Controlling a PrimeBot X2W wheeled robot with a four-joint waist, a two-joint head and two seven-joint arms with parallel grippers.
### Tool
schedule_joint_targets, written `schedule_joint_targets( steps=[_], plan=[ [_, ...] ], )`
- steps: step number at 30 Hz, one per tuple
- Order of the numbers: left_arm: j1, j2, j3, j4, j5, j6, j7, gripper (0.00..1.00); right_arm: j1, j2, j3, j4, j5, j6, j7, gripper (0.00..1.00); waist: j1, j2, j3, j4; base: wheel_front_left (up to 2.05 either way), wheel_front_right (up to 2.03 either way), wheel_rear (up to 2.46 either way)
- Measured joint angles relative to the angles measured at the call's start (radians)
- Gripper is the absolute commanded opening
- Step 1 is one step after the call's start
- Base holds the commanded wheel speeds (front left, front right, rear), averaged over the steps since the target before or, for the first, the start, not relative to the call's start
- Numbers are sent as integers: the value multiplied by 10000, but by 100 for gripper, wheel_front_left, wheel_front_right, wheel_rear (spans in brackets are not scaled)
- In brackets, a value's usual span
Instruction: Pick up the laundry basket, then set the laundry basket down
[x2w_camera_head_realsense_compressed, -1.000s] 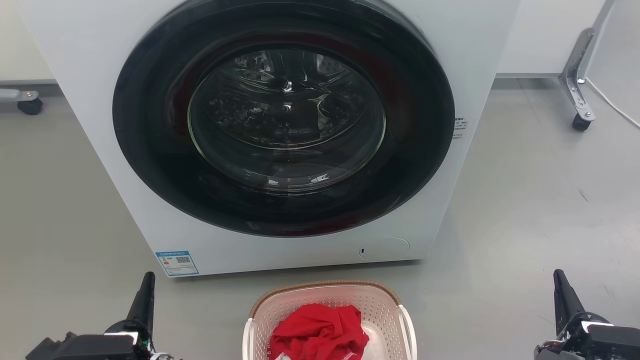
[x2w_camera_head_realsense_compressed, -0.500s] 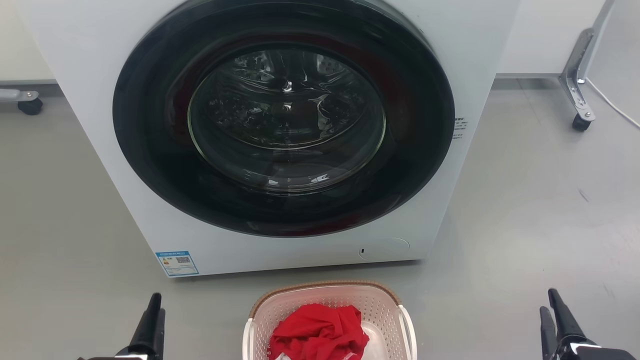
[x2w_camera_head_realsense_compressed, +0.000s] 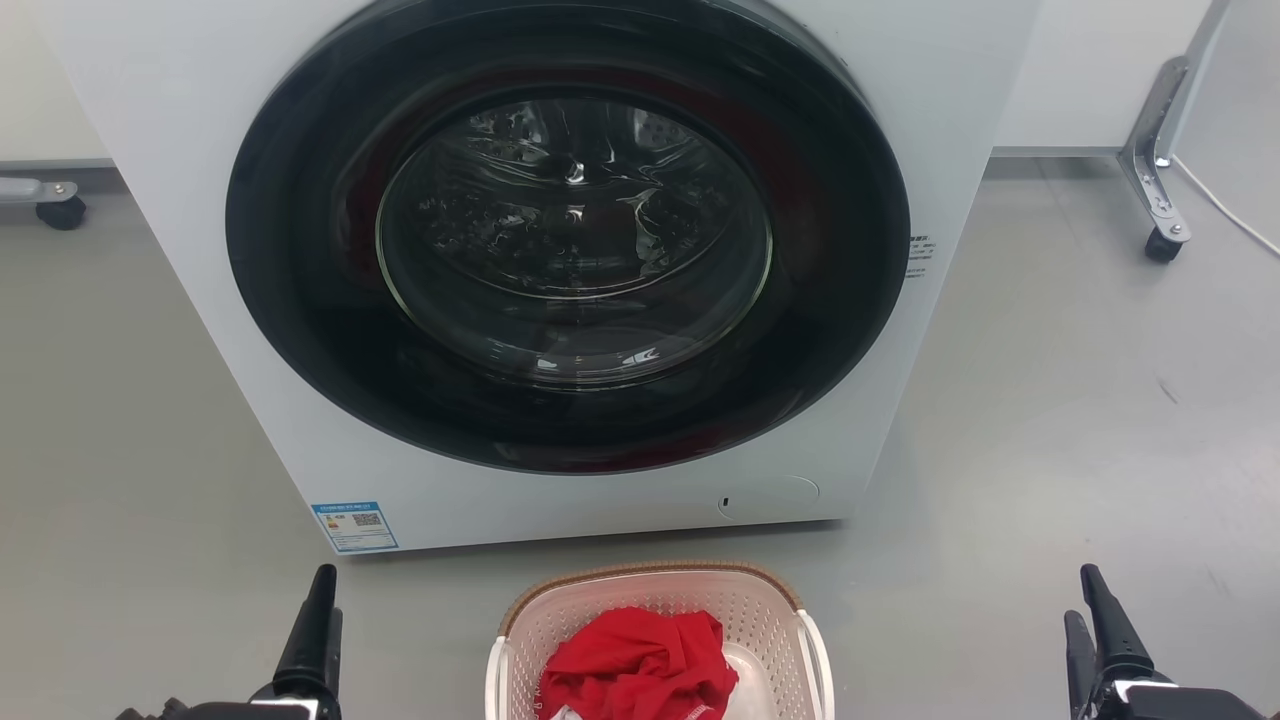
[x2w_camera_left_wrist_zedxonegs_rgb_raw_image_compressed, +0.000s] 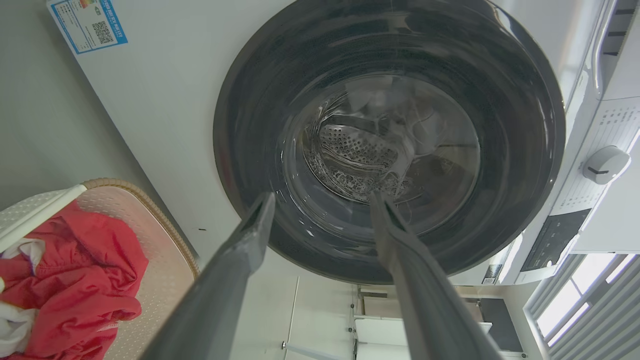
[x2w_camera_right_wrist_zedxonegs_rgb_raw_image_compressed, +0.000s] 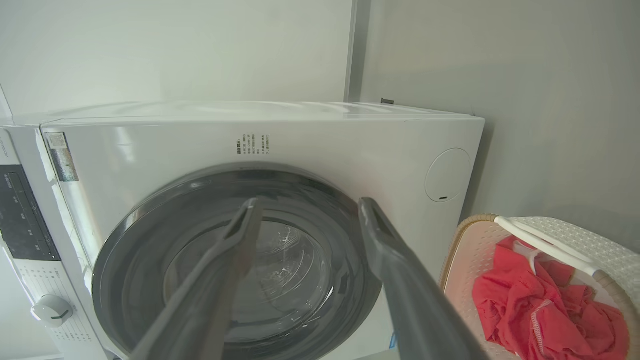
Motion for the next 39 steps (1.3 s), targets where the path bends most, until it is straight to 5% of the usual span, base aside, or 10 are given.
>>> schedule_joint_targets(
  steps=[12, 39],
  plan=[
    [167, 12, -259, -663, 1664, 460, -474, 100, 12, -4, 489, -537, -2025, -522, -439, 100, 0, 0, 9, 20, 0, 0, 0],
    [443, 640, -1499, -1661, 7820, 1243, -1463, 100, 220, -357, 2017, -1469, -7597, -1241, -1450, 100, 0, 0, 106, 22, 0, 0, 0]
  ],
)
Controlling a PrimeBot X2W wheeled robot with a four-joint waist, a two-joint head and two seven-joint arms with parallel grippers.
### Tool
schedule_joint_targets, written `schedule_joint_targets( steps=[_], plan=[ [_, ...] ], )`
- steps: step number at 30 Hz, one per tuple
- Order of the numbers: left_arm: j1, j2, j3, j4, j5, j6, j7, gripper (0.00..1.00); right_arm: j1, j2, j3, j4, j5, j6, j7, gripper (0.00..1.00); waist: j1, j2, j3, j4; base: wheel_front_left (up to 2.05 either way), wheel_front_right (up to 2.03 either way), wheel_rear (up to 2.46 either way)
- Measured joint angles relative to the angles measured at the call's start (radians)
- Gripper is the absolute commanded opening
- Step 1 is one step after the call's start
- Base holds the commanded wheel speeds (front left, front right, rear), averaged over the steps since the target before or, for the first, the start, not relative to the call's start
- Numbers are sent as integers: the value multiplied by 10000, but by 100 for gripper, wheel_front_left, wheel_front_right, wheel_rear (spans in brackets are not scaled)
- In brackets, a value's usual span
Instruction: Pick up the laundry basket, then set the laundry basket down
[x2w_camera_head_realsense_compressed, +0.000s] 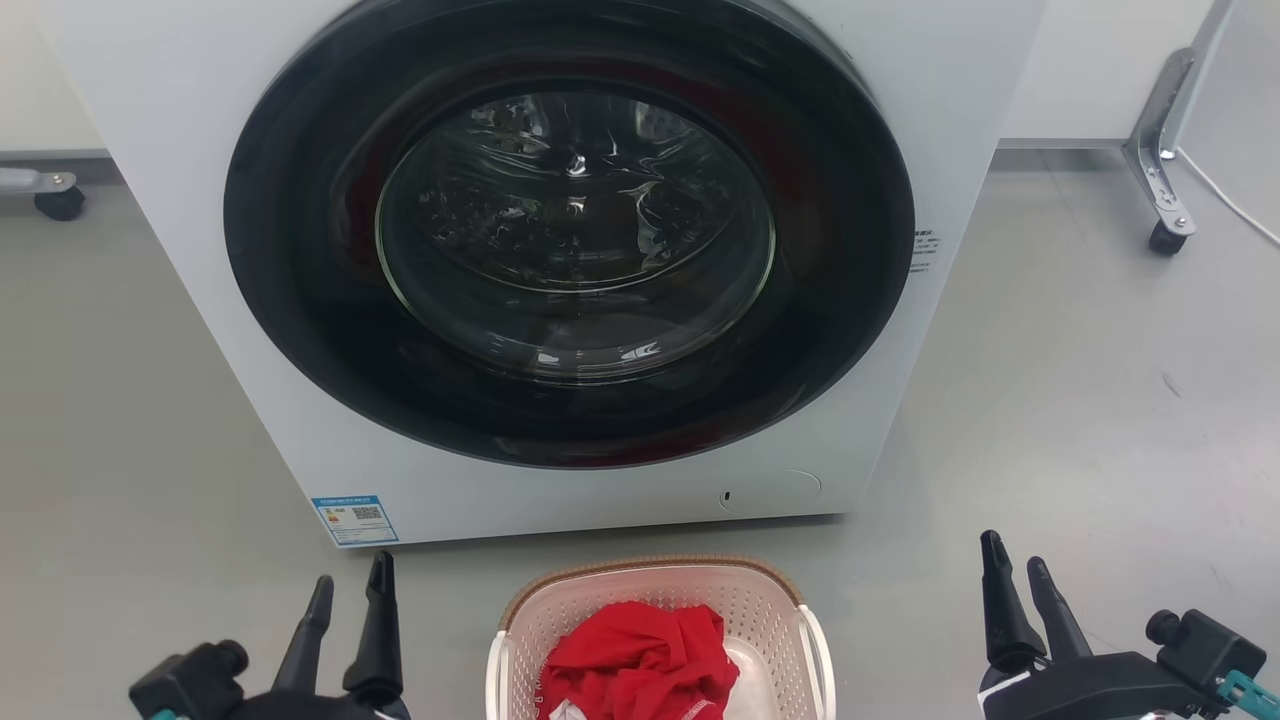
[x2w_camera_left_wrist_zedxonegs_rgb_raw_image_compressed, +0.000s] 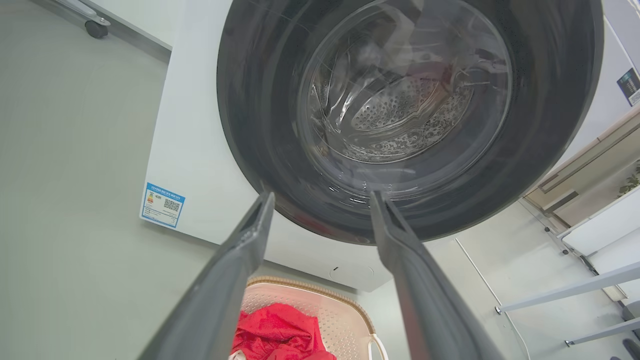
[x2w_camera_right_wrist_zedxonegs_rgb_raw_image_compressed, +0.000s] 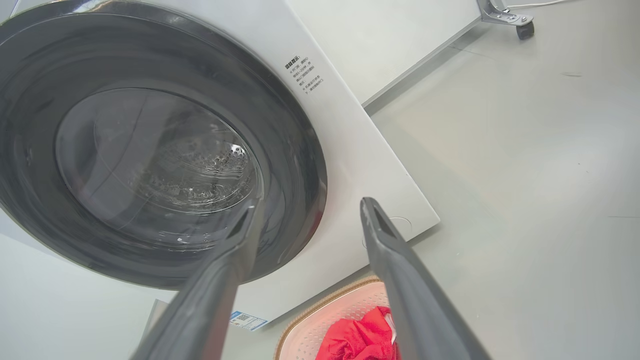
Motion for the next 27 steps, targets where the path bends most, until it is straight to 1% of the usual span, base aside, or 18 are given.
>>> schedule_joint_targets(
  steps=[12, 13, 14, 27],
  plan=[
    [373, 29, -318, -332, 2169, 339, -426, 100, 208, -29, 414, -337, -2031, -336, -414, 100, 0, 0, 4, 10, 0, 0, 0],
    [390, 42, -364, -410, 2485, 349, -483, 100, 209, -31, 489, -407, -2408, -376, -506, 100, 0, 0, -4, 10, 0, 0, 0],
    [390, 42, -403, -454, 2625, 391, -552, 100, 209, -31, 531, -430, -2550, -426, -556, 100, 0, 0, -8, 10, 0, 0, 0],
    [779, 92, -644, -861, 4826, 698, -997, 100, 530, -36, 1009, -807, -4564, -700, -1030, 100, 0, 0, -87, -4, 0, 0, 0]
  ],
)
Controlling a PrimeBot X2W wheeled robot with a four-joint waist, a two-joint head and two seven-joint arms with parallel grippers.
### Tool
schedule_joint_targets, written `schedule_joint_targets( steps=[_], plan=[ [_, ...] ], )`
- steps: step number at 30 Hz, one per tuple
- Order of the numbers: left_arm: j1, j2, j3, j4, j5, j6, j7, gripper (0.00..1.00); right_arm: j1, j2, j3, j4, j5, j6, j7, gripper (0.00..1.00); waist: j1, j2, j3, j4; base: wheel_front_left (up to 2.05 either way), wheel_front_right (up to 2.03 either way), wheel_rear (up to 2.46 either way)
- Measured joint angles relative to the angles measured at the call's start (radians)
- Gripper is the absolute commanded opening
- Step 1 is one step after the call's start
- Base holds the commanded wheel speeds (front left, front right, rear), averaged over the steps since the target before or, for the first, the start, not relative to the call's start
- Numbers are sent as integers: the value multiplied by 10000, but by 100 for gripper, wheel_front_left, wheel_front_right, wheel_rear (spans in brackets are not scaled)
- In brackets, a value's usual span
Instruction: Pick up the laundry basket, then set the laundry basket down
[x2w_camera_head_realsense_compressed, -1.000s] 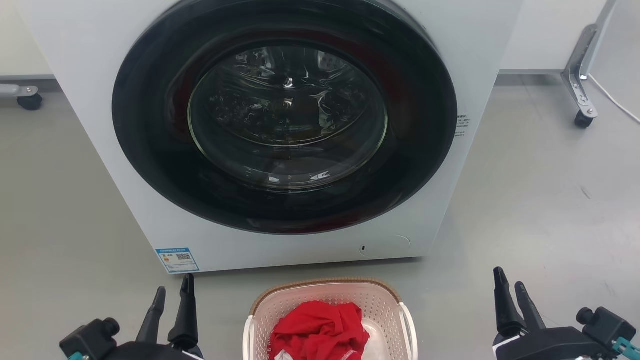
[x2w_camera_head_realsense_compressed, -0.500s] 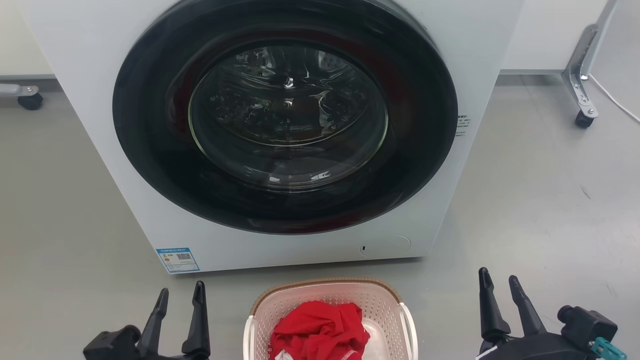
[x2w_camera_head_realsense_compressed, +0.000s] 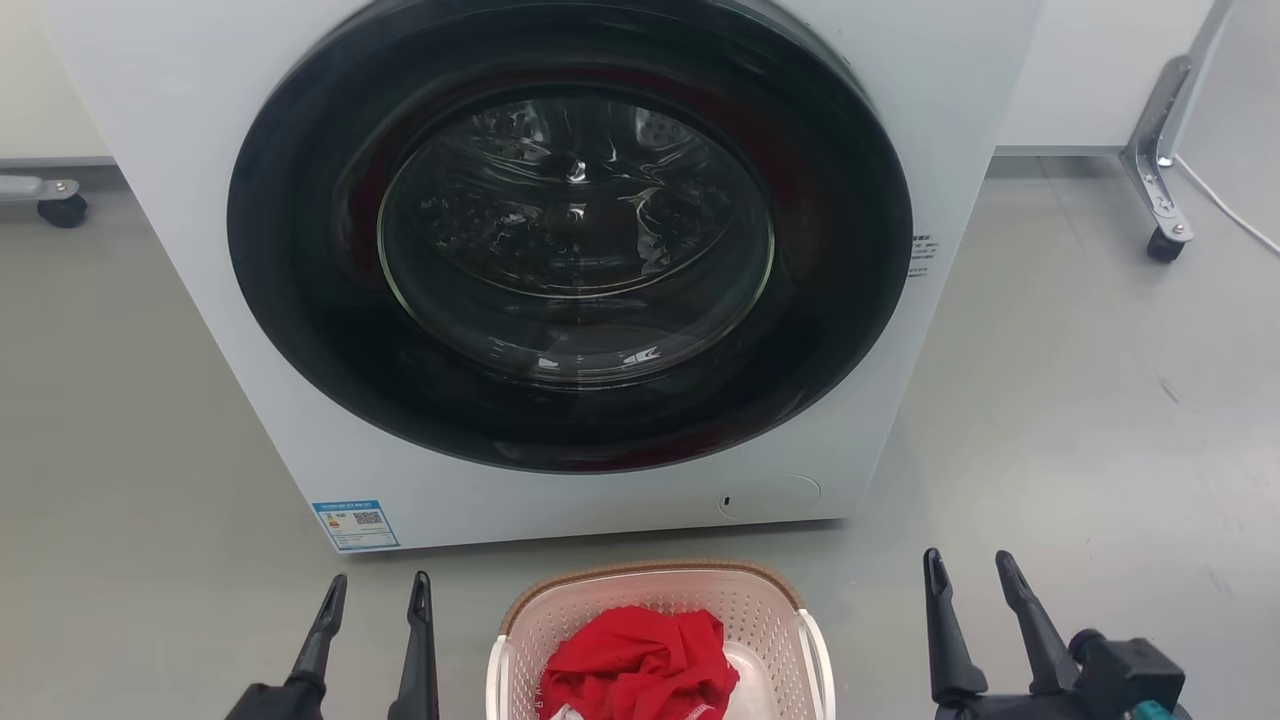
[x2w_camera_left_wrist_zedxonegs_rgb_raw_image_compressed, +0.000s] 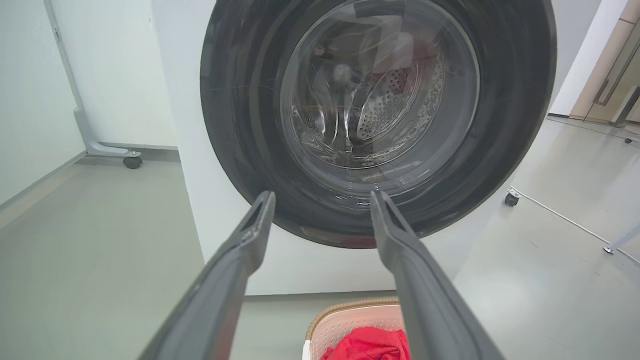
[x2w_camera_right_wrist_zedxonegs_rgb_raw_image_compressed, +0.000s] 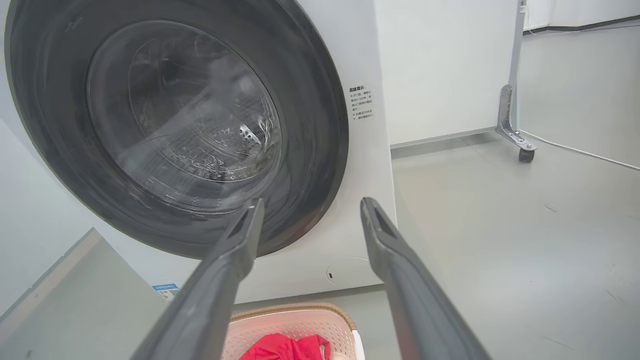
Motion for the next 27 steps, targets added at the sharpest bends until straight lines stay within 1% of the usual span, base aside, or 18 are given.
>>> schedule_joint_targets(
  steps=[4, 5, 6, 11, 12, 17, 19, 27],
  plan=[
    [12, 4, -111, -153, 602, 94, -178, 100, 100, -2, 123, -82, -596, -134, -159, 100, 0, 0, -13, 8, 0, 0, 0],
    [12, 4, -111, -153, 602, 94, -178, 100, 100, -2, 123, -82, -596, -134, -159, 100, 0, 0, -13, 8, 0, 0, 0],
    [82, 2, -171, -257, 844, 174, -267, 100, 102, -2, 201, -176, -961, -159, -245, 100, 0, 0, -14, 11, 0, 0, 0],
    [305, 4, -238, -382, 1616, 297, -447, 100, 193, -2, 393, -324, -1722, -259, -420, 100, 1, 0, -8, 19, 0, 0, 0],
    [348, 6, -255, -410, 1812, 341, -481, 100, 252, -2, 433, -349, -1833, -326, -445, 100, 0, 0, -5, 19, 0, 0, 0],
    [380, 8, -299, -593, 2429, 431, -619, 100, 286, -4, 594, -499, -2466, -391, -600, 100, 0, 0, 7, 18, 0, 0, 0],
    [381, 8, -299, -614, 2522, 430, -619, 100, 286, -2, 614, -550, -2652, -430, -617, 100, 0, 0, 11, 15, 0, 0, 0],
    [389, 0, -245, -619, 2520, 430, -619, 100, 286, -2, 564, -581, -2667, -430, -627, 100, 0, 0, 42, 14, 0, 0, 0]
  ],
)
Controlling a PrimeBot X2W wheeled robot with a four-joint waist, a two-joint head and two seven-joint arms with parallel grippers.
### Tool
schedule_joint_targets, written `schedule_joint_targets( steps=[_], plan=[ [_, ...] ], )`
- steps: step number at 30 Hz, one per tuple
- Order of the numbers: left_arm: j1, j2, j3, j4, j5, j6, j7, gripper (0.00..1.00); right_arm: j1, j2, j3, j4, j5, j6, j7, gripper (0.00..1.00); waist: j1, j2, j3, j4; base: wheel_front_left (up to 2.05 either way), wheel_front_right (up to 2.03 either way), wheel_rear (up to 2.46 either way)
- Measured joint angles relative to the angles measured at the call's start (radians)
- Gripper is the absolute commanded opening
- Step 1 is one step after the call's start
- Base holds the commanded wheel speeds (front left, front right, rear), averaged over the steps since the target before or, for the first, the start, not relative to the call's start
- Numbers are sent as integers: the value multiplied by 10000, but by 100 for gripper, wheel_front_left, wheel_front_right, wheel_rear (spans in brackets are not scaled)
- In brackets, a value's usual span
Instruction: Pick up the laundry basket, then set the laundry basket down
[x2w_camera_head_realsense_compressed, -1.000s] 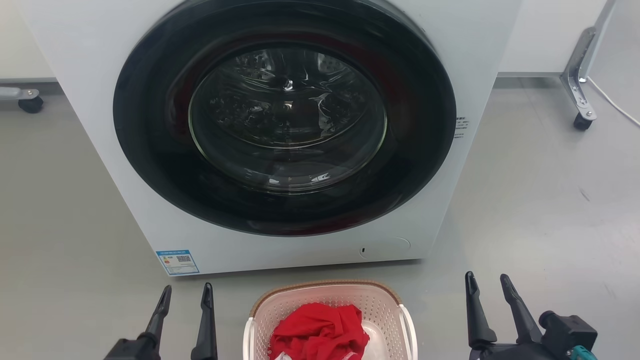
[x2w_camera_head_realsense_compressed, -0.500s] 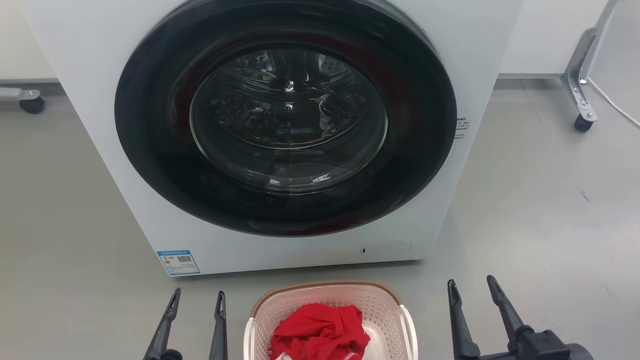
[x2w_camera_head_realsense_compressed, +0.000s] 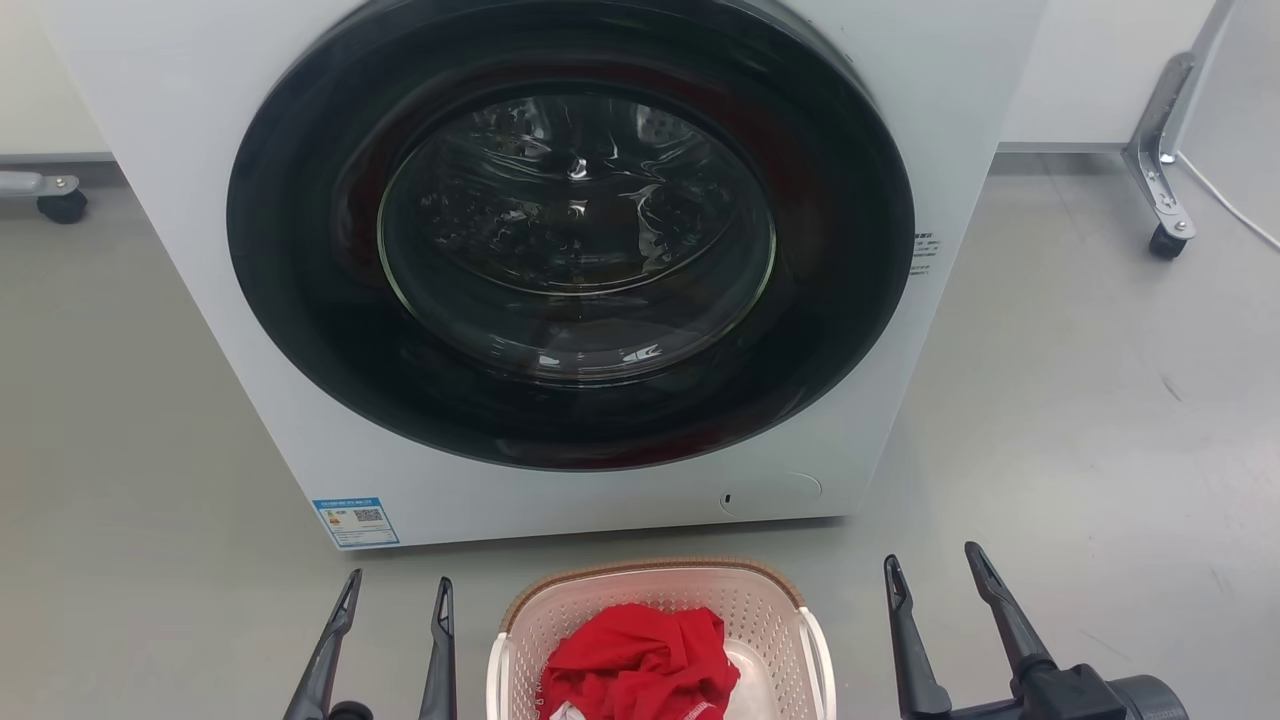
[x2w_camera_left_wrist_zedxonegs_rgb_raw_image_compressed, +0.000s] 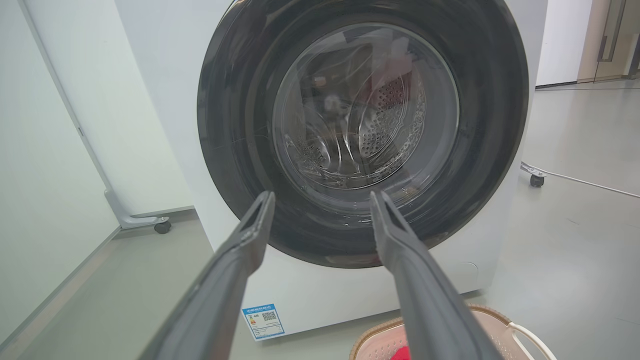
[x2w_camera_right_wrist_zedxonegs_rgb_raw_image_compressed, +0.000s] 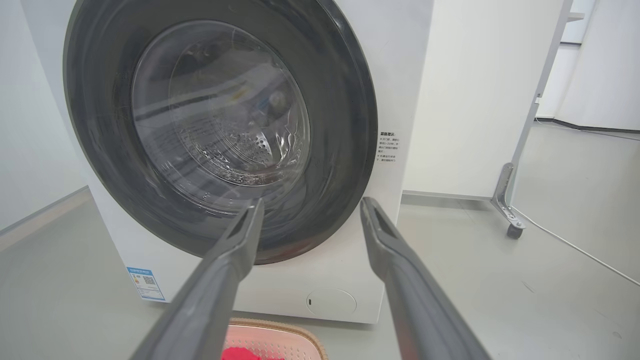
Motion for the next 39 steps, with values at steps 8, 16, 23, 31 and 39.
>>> schedule_joint_targets(
  steps=[8, 16, 23, 31, 39],
  plan=[
    [20, -10, 27, -56, 0, 0, 0, 100, 5, 4, -65, -61, 2, 0, -2, 100, 0, 0, 82, 7, 0, 0, 0],
    [26, -40, 42, -203, -2, 0, -31, 100, -15, 8, -180, -247, -12, 0, -13, 100, 0, 0, 457, 12, 0, 0, 0],
    [-215, -88, 71, -56, -155, -4, -31, 100, -342, 10, -284, -67, 8, 29, -13, 100, 0, 0, 975, 14, 0, 0, 0],
    [-1145, -128, 123, 481, -320, -190, -31, 100, -1378, 10, -485, 401, 65, 198, -15, 100, 1, 1, 1868, 3, 0, 0, 0],
    [-2290, -174, 56, 1465, -347, -460, -31, 100, -2336, 8, -602, 1168, 94, 336, -17, 100, 1, 1, 2961, 29, 0, 0, 0]
  ],
)
